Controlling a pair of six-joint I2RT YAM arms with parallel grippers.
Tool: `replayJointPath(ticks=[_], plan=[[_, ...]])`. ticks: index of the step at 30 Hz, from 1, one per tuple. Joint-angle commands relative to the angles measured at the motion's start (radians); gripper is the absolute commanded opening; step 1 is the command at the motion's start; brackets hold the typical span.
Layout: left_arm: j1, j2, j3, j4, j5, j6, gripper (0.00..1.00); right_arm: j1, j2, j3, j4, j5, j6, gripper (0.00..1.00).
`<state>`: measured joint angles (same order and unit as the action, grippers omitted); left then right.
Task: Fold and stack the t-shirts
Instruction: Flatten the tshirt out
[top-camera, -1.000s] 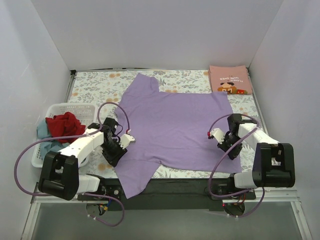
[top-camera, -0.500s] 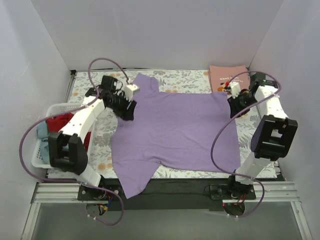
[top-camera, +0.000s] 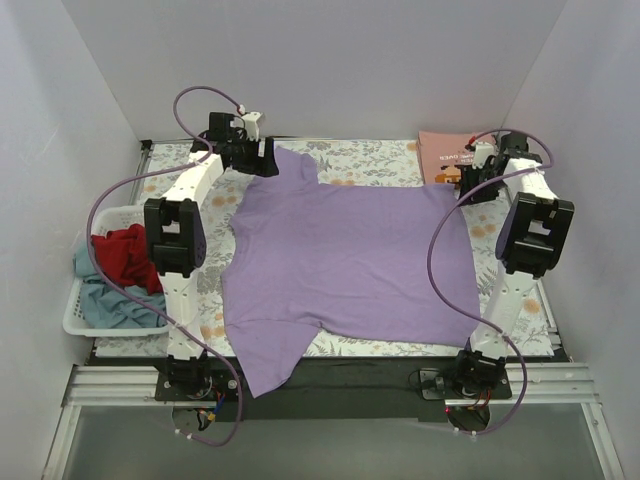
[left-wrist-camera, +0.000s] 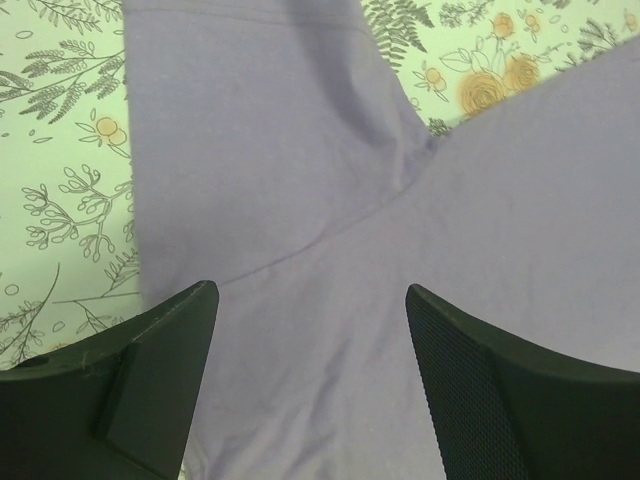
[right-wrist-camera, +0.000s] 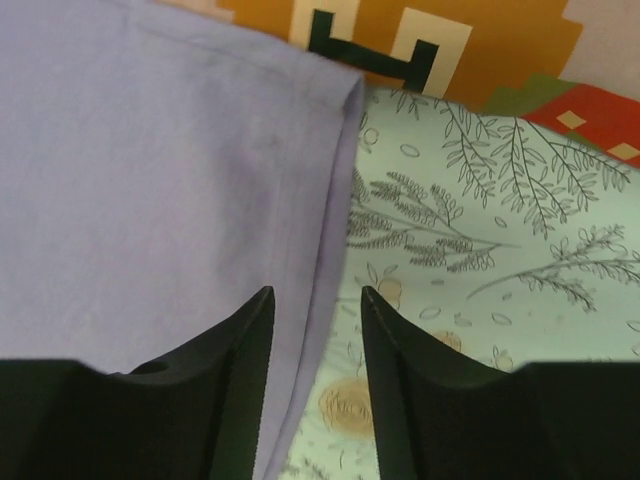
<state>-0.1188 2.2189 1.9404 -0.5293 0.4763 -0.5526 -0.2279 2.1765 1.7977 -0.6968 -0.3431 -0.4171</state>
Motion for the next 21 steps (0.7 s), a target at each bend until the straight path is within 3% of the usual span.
replayJointPath(ticks=[1,6,13,21], plan=[[0.002,-0.009,0.045,0.104,-0.021,-0.036,0.76,0.005,0.043,0.032,0.132,0.007,0.098,0.49],[0.018,0.038,0.061,0.132,-0.062,-0.041,0.77,0.021,0.086,0.012,0.248,0.038,0.133,0.54],[0.03,0.145,0.153,0.14,-0.1,-0.047,0.79,0.058,0.124,-0.026,0.359,0.073,0.165,0.54],[0.031,0.219,0.229,0.156,-0.091,-0.063,0.8,0.075,0.166,0.044,0.309,0.056,0.159,0.53]])
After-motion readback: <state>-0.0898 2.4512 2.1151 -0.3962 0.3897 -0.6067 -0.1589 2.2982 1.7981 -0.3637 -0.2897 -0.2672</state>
